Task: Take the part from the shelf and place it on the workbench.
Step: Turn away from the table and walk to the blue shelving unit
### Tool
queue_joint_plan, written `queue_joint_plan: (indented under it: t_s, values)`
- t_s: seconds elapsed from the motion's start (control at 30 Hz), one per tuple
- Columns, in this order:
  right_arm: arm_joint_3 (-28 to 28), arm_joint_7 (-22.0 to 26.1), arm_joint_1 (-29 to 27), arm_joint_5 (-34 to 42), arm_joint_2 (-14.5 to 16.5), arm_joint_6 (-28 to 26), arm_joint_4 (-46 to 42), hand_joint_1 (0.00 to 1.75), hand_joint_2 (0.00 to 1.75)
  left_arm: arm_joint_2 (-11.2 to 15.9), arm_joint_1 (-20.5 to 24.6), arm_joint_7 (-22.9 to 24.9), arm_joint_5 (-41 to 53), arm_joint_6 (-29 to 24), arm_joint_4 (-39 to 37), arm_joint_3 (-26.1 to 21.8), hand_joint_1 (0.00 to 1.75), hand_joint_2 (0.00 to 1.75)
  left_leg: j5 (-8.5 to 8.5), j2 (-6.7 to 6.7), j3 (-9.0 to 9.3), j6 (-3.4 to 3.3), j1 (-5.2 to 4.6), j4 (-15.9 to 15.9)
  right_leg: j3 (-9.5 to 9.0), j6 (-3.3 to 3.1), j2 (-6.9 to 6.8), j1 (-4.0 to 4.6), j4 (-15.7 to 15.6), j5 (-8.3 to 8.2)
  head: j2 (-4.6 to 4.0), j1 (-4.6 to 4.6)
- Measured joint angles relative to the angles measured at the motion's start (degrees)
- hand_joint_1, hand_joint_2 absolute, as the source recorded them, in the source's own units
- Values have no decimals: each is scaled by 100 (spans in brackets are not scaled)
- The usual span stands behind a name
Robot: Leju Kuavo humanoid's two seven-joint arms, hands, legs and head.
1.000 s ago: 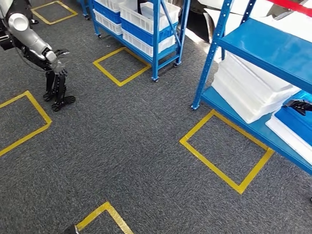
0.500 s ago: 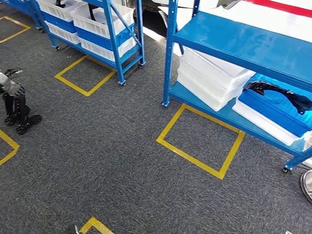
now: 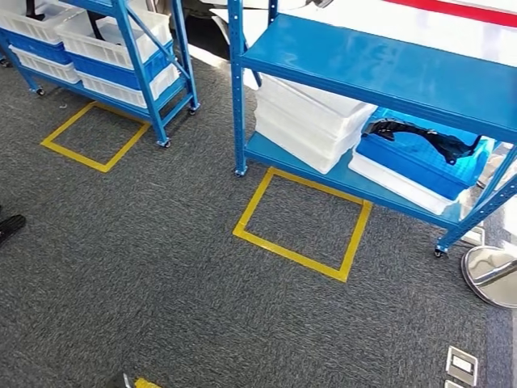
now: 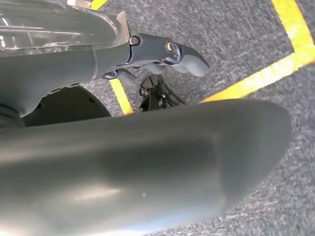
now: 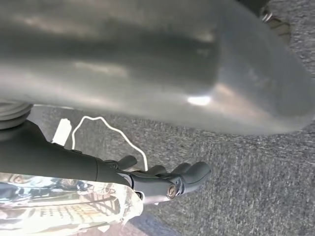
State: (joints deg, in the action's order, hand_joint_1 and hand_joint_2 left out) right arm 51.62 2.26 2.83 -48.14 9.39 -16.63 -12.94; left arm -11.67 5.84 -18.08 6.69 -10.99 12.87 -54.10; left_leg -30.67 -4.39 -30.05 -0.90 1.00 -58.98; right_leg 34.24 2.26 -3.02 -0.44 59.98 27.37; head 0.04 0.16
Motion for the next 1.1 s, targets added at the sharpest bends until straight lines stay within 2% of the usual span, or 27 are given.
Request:
queue_joint_plan:
  t_s: [0.03, 0.1, 0.13, 0.17, 0.2, 0.27, 0.3, 0.33, 0.37, 0.4, 0.43, 0.47, 0.5, 0.57, 0.6, 0.63, 0.67, 0.7, 0.77, 0.8, 0.83, 0.87, 0.9, 0.97, 1.0, 1.03, 1.1]
  values:
    - [-2, 1, 9, -3, 0, 0, 0, 0, 0, 0, 3, 0, 0, 0, 0, 0, 0, 0, -18, -45, 19, 30, -14, 7, -47, -39, -47, 25, -112, -3, 0, -3]
    - [-2, 1, 3, -5, 1, 0, 0, 0, 0, 0, 15, 0, -1, 0, 0, 0, 0, 0, -34, -130, 62, 83, -19, 37, -37, -112, 43, 48, -118, 14, -1, -9]
    - [-2, 1, -6, -5, -1, 0, 0, 0, 0, 0, 22, 0, -1, 0, 0, 0, 0, 0, -64, -127, 82, 110, -10, 33, -46, -146, 97, 40, -135, 9, 0, -10]
    - [-1, 0, -12, -5, -1, 0, 0, 0, 0, 0, 26, 0, -1, 1, 0, 0, 0, 0, -137, -58, 69, 131, -1, -41, -59, -188, 152, 28, -156, 2, 0, -15]
    - [-2, -1, -9, -5, -2, 0, 0, 0, 0, 0, 25, 0, -1, 1, 0, -1, 0, 0, -268, 50, -2, 145, 5, -231, -73, -228, 211, 12, -176, -7, 0, -24]
    - [-3, -1, 7, -5, -1, 0, 0, 0, 0, 3, 11, 0, 0, 1, 0, -3, 0, 0, -620, 288, -329, 145, 7, -929, -86, -286, 337, 4, -192, -7, 0, -36]
    - [-3, -1, 13, -6, 0, 0, 0, 0, 0, 4, 1, 0, 0, 0, 0, -4, 0, 0, -749, 340, -524, 141, 2, -1299, -90, -297, 412, 9, -191, -2, 0, -37]
    - [-3, -1, 12, -6, 1, 0, 0, 0, 0, 7, -7, 0, -1, 0, 0, -5, 0, 0, -780, 364, -666, 134, -1, -1529, -97, -303, 494, 14, -191, 2, 0, -36]
    - [-3, -1, 8, -6, 1, 0, 0, 0, 0, 8, -9, -1, -1, 0, 0, -5, 0, 0, -693, 379, -722, 123, -3, -1554, -108, -303, 582, 17, -189, 6, -1, -36]
    - [-3, -1, 4, -7, 1, 0, 0, 0, 0, 9, -7, -3, -1, 2, 0, -5, 0, 0, -499, 402, -677, 107, -2, -1359, -123, -299, 673, 19, -187, 11, -1, -36]
    - [-4, -1, 1, -8, 1, 0, 0, 0, 0, 10, -5, -5, -1, 4, 0, -5, 0, 0, -244, 464, -556, 87, 1, -1002, -140, -288, 761, 19, -184, 19, -2, -36]
    - [-4, -1, 1, -10, 2, 1, 2, 0, 0, 11, 0, -9, -1, 7, 0, -5, 0, 0, -35, 587, -421, 66, 8, -632, -149, -270, 839, 25, -174, 31, -1, -33]
    - [-5, 0, 5, -14, 4, 4, 3, 0, 0, 12, 2, -14, 2, 11, 0, -5, 0, 0, 95, 700, -310, 58, 18, -327, -144, -246, 912, 27, -159, 39, -1, -31]
    - [-5, 0, 2, -20, 6, 14, 7, 0, 0, 13, 2, -21, 1, 21, 0, -7, 0, 0, 136, 828, -219, 48, 13, -81, -108, -184, 1027, 12, -146, 40, 1, -28]
    - [-5, 1, -7, -23, 5, 21, 7, 0, 0, 13, 5, -30, -1, 28, 0, -7, 0, 0, 134, 791, -205, 41, 9, -49, -90, -149, 1082, -4, -150, 35, 1, -30]
    - [-5, 1, -22, -28, -1, 27, 8, 0, 0, 12, 11, -42, -4, 42, 0, -7, 0, 0, 143, 740, -193, 18, 7, -36, -83, -118, 1083, -16, -146, 44, 0, -31]
    - [-5, 3, -32, -33, -4, 32, 9, 0, 0, 11, 19, -61, -6, 58, 0, -7, 0, 0, 149, 686, -177, -9, 14, -19, -59, -85, 991, -13, -89, 87, -1, -22]
    - [-5, 7, -29, -38, -7, 35, 10, 0, 0, 10, 22, -83, -5, 78, 0, -7, 0, 0, 152, 620, -160, -38, 24, -2, 15, -54, 834, -6, 73, 185, -1, -15]
    - [-5, 13, 3, -49, -7, 40, 11, 0, 0, 10, 11, -125, -2, 108, 0, -6, 0, 0, 133, 481, -130, -76, 24, 8, 335, 4, 479, -4, 719, 501, -1, -1]
    - [-5, 4, 18, -57, -8, 38, 11, 0, 0, 13, 1, -145, -1, 119, 0, -6, 0, 0, 119, 413, -119, -84, 19, 8, 537, 27, 393, -16, 1108, 647, -1, -3]
    - [-5, -16, 22, -69, -9, 34, 11, 0, 0, 15, -5, -164, 0, 127, 0, -6, 0, 0, 104, 358, -108, -83, 17, 7, 684, 44, 352, -29, 1383, 714, -1, -3]
    - [-6, -42, 15, -82, -9, 27, 11, 0, 0, 18, -6, -184, 0, 137, 0, -7, 0, 0, 90, 320, -94, -79, 17, 6, 730, 55, 333, -39, 1460, 673, -1, -3]
    - [-7, -68, 4, -96, -12, 20, 11, 0, 0, 19, -3, -203, 0, 150, 0, -6, 0, 0, 74, 295, -74, -69, 19, 6, 655, 56, 322, -45, 1297, 524, -2, -3]
    - [-8, -95, -8, -119, -20, 14, 11, 0, 0, 16, 6, -234, 0, 179, 0, -5, 0, 0, 34, 275, -23, -36, 18, 9, 267, 22, 291, -37, 527, 134, -1, -3]
    - [-9, -103, -2, -128, -25, 16, 11, 0, 0, 15, 10, -249, 0, 191, 0, -5, 0, 0, 8, 270, -5, -6, 12, 9, 96, -12, 274, -20, 178, 27, -1, -4]
    - [-10, -115, 8, -135, -27, 22, 11, 0, 0, 14, 11, -261, 0, 197, 0, -5, 0, 0, -14, 265, 8, 26, 6, 14, -8, -51, 258, -1, -34, -3, -1, -7]
    - [-13, -139, 17, -147, -28, 37, 11, 0, 0, 12, 17, -287, -1, 199, 0, -5, 0, 0, -49, 255, 34, 99, 6, 42, -53, -130, 260, 37, -132, 59, -1, -9]
